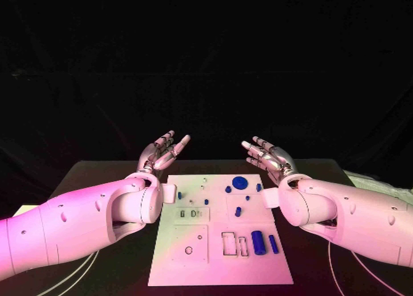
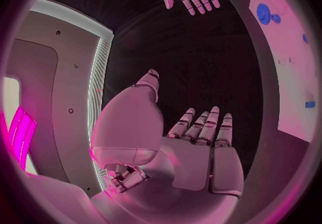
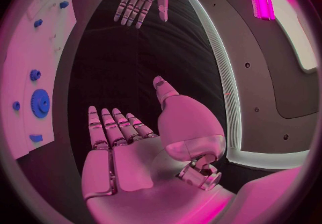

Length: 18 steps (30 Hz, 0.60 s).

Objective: Assemble the parts on the task board

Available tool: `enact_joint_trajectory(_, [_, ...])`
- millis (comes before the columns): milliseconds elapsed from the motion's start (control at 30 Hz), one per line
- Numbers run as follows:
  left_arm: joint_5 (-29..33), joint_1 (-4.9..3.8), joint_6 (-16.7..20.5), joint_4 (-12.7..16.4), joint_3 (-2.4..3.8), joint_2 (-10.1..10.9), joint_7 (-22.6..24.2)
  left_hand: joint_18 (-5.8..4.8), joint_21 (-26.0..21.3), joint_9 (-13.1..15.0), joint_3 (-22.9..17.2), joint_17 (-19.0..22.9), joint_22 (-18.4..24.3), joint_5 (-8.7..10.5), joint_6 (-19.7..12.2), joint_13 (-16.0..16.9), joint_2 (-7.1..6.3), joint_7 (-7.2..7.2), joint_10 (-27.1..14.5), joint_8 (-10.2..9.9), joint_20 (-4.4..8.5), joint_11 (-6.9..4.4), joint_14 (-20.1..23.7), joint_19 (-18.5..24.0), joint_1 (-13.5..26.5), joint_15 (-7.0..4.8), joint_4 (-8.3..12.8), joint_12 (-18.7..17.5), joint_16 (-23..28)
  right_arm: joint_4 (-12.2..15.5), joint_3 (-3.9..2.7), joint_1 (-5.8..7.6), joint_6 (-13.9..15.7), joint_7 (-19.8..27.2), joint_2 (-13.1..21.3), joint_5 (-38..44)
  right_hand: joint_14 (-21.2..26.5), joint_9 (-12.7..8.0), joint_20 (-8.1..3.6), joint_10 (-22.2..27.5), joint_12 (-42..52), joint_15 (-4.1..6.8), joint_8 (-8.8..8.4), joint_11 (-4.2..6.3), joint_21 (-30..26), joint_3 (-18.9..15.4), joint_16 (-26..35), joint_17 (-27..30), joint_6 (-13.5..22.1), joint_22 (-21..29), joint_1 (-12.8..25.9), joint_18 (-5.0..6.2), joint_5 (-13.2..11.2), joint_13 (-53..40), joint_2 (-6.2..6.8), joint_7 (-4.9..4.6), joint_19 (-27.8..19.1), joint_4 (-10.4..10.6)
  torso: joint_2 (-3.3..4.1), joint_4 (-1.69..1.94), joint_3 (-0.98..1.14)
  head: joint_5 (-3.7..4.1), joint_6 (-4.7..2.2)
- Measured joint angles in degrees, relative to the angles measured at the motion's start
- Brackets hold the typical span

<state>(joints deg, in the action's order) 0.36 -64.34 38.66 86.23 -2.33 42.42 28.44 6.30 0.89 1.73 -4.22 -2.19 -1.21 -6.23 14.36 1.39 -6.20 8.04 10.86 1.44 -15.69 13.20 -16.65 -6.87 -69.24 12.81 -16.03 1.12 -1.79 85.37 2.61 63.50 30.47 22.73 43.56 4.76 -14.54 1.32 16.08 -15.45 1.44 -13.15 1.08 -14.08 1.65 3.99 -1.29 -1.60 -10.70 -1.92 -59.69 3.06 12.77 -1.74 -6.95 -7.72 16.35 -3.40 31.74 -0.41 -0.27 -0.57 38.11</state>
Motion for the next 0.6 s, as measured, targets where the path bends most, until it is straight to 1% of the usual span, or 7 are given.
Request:
enact_joint_trajectory(133, [-0.1, 0.01, -0.6, 0.0, 0.0, 0.0, 0.0, 0.88, 1.0, 0.3, -0.4, -0.4, -0.5, -0.36, 2.6, 0.3, 0.4, 0.12, 2.2, 0.5, -1.12, 1.26, -3.1, -1.9, -2.6, 0.51, -0.7, 0.4, -0.7, -1.0, 0.55, 0.7, -5.6, -2.4, -0.3, 2.4, -2.7, 0.3, 0.46, -3.0, 0.5, 0.02, 0.44, -0.06, 0.5, 0.6, -0.5, -0.3, -2.4, -0.3, -2.9, 0.1, 0.0, -0.3, -0.28, -0.16, 1.9, -1.2, 0.01, -0.02, 0.01, -0.01, 0.01])
enact_joint_trajectory(167, [-0.1, 0.01, -0.7, 0.0, 0.0, 0.0, 0.0, 0.86, 1.4, 0.4, -0.4, -0.6, -0.7, -0.36, 3.5, 0.4, 0.61, 0.19, 3.4, 0.7, -1.1, 1.47, -4.6, -3.1, -2.8, 0.69, -0.7, 0.7, -1.0, -1.3, 0.66, 0.87, -7.1, -3.1, -0.3, 3.0, -4.3, 0.4, 0.44, -4.7, 0.9, 0.02, 0.59, -0.07, 0.9, 0.8, -0.9, -0.4, -3.6, -0.4, -3.9, 0.92, 0.0, -0.4, -0.36, -0.24, 3.2, -1.8, 0.01, -0.02, 0.01, -0.01, 0.01])
enact_joint_trajectory(300, [-0.1, 0.01, -1.0, 0.0, 0.0, 0.0, -0.1, 0.87, 5.1, 1.2, -0.9, -2.1, -2.5, -0.36, 11.2, 1.4, 2.16, 0.68, 14.1, 2.2, -1.12, 2.02, -18.2, -13.1, -4.4, 0.98, -0.2, 2.7, -4.1, -1.7, 0.89, 1.2, -11.1, -4.9, -0.5, 4.7, -16.5, 1.3, 0.44, -16.6, 3.2, 0.7, 2.21, 0.45, 3.1, 2.1, -3.2, -1.3, -12.2, -1.5, -8.4, 3.2, -1.0, -1.3, -0.69, -0.79, 12.1, -4.8, 0.01, -0.02, 0.01, -0.01, 0.01])
enact_joint_trajectory(367, [-0.1, 0.01, -1.1, 0.0, 0.0, 0.1, -0.1, 1.46, 9.1, 1.8, -1.3, -3.0, -4.3, -0.36, 17.2, 2.0, 2.62, 1.09, 22.1, 3.5, -0.99, 1.32, -26.1, -23.7, -5.6, -0.12, 0.2, 4.2, -6.2, -1.9, 0.96, 1.32, -12.0, -5.2, -0.4, 5.4, -21.5, 1.7, 0.44, -21.5, 4.1, 1.26, 2.93, 0.95, 4.0, 2.8, -4.1, -1.6, -17.0, -1.8, -10.0, 4.04, -1.2, -1.5, -0.75, -1.13, 15.8, -6.0, 0.01, -0.02, 0.0, -0.01, 0.01])
enact_joint_trajectory(433, [-0.1, -0.04, -1.4, -0.1, 0.02, 0.6, 0.2, 3.26, 12.5, 2.4, -1.2, -3.6, -5.7, -0.09, 24.3, 2.7, 3.17, 1.97, 32.3, 5.0, -0.82, 0.29, -32.2, -32.5, -6.8, -1.65, 1.2, 6.2, -8.0, -2.9, 1.08, 1.98, -11.7, -5.1, 0.4, 7.6, -27.0, 2.0, 0.3, -26.8, 4.8, 2.05, 3.8, 1.67, 5.1, 3.9, -5.0, -1.7, -23.0, -2.1, -11.3, 4.99, -1.5, -1.6, -0.63, -1.7, 19.8, -7.2, 0.27, 0.12, -0.03, 0.32, 0.01])
enact_joint_trajectory(500, [-0.1, -0.04, -1.7, -0.1, 0.02, 1.5, 0.6, 3.54, 14.2, 2.9, -1.0, -3.9, -6.1, -0.09, 31.0, 2.9, 3.58, 2.96, 37.6, 6.3, -0.44, -0.68, -36.2, -37.0, -7.5, -2.81, 2.2, 7.1, -9.1, -4.2, 0.77, 2.72, -10.5, -4.7, 1.6, 10.2, -31.6, 2.2, 0.07, -31.3, 5.1, 2.82, 4.31, 2.38, 5.9, 5.0, -5.6, -1.8, -28.0, -2.2, -12.1, 5.38, -1.5, -1.6, -0.44, -2.43, 23.1, -8.3, 0.63, 0.27, -0.07, 0.66, -0.01])
enact_joint_trajectory(600, [-0.1, -0.06, -2.1, 0.7, 0.02, 2.3, 1.0, 3.53, 16.5, 3.1, -0.7, -4.9, -6.6, -0.09, 36.1, 2.9, 4.11, 4.37, 42.8, 7.3, 1.36, -2.21, -42.4, -43.4, -9.0, -4.63, 3.8, 7.9, -10.7, -4.6, 0.71, 3.02, -8.8, -4.4, 2.1, 13.6, -36.8, 2.3, -0.45, -36.5, 5.1, 3.79, 4.43, 3.27, 6.9, 6.5, -5.8, -1.9, -33.6, -2.2, -12.4, 6.26, -1.5, -1.6, -0.11, -3.36, 27.0, -9.8, 1.21, 0.5, -0.13, 1.05, -0.19])
